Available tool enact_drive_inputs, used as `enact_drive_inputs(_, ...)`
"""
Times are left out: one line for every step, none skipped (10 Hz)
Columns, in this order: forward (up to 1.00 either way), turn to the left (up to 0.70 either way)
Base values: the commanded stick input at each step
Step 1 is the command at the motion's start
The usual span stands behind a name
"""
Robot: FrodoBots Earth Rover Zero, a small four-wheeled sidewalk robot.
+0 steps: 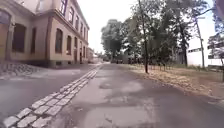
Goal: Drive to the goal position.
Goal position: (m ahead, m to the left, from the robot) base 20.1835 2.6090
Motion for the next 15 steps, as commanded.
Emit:
enact_drive_inputs(0.7,0.0)
enact_drive_inputs(0.7,0.0)
enact_drive_inputs(0.7,0.0)
enact_drive_inputs(0.7,0.0)
enact_drive_inputs(0.7,0.0)
enact_drive_inputs(0.7,0.0)
enact_drive_inputs(0.7,0.0)
enact_drive_inputs(0.7,0.0)
enact_drive_inputs(0.7,0.0)
enact_drive_inputs(0.7,0.0)
enact_drive_inputs(0.7,0.0)
enact_drive_inputs(0.7,0.0)
enact_drive_inputs(0.7,0.0)
enact_drive_inputs(0.7,0.0)
enact_drive_inputs(0.7,0.0)
